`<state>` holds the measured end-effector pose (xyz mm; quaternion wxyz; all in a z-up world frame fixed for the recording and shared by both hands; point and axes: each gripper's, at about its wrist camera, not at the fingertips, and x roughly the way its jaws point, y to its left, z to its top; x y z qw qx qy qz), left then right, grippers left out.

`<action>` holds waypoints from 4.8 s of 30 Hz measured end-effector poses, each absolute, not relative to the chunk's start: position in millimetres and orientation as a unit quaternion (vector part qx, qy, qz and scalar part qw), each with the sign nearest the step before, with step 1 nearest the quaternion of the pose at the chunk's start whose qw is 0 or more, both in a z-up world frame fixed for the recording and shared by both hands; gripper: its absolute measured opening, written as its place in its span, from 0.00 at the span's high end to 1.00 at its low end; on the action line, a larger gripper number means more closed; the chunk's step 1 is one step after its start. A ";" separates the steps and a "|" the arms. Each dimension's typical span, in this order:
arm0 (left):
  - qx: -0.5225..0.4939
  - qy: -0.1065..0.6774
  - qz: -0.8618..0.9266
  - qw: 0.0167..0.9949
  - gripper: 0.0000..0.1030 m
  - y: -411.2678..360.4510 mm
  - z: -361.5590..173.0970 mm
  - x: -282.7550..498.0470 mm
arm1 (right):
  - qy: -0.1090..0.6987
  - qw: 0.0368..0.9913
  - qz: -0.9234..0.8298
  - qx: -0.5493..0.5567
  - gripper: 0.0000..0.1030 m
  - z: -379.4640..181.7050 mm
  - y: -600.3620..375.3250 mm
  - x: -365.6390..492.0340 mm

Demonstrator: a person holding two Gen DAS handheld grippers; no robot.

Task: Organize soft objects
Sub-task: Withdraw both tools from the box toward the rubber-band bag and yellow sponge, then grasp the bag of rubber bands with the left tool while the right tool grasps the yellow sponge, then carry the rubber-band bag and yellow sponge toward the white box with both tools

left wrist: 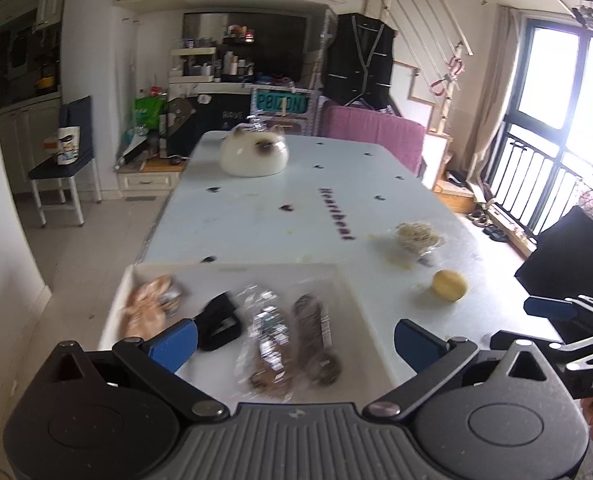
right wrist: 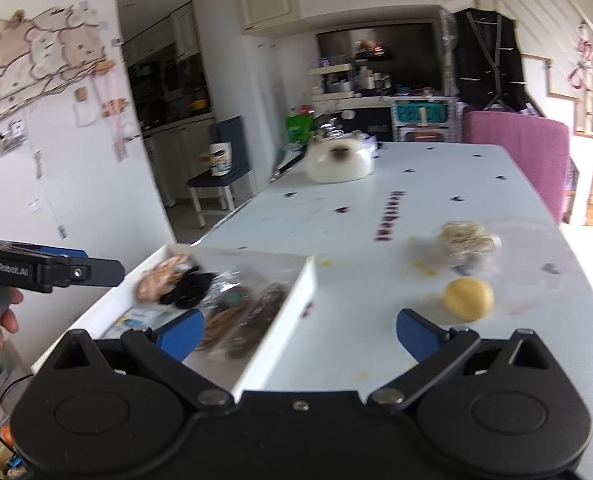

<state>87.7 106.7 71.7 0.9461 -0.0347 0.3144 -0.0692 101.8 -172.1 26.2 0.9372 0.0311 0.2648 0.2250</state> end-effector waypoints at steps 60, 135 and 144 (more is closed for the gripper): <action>-0.177 0.498 -0.120 0.841 0.00 -142.9 -38.0 425.7 | 0.292 0.937 0.194 -0.003 0.48 -86.5 -263.2 266.0; -0.053 0.295 -0.170 0.939 0.38 -50.0 93.0 154.5 | 0.153 0.974 0.141 0.087 0.64 34.5 -285.1 126.0; -0.045 0.273 -0.123 0.953 0.38 11.6 86.0 97.2 | 0.148 0.965 0.198 0.081 0.64 37.5 -241.8 99.0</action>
